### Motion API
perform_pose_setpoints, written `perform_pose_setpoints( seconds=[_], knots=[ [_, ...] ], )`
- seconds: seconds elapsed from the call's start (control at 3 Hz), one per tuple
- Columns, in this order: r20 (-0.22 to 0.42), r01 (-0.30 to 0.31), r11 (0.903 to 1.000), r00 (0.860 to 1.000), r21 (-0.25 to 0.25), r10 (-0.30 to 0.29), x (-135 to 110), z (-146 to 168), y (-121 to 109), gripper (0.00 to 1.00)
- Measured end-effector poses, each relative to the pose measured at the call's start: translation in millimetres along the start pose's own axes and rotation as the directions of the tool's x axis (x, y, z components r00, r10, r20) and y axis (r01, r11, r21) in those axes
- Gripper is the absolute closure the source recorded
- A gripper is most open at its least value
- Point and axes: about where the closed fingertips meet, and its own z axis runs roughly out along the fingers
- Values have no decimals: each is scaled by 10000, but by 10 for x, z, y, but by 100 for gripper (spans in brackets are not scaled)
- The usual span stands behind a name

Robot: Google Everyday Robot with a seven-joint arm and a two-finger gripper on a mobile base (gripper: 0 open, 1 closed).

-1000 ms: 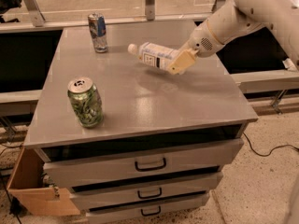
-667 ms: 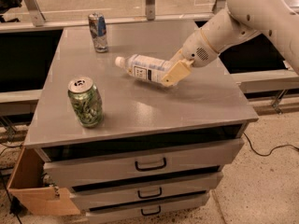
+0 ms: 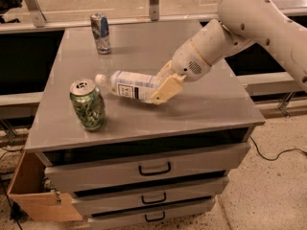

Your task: Move blue plastic bottle near green can

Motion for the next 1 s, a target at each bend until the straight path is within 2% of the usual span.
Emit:
perform_pose_setpoints(
  seconds=[0.33,0.67,1.0],
  knots=[
    [-56,443,9984,9990,-341,-445,-133,163,204,85],
    [-135,615,9977,9980,-280,-618,-208,302,282,62],
    [-189,580,9983,9981,-103,-582,-238,420,257,40]
  ],
)
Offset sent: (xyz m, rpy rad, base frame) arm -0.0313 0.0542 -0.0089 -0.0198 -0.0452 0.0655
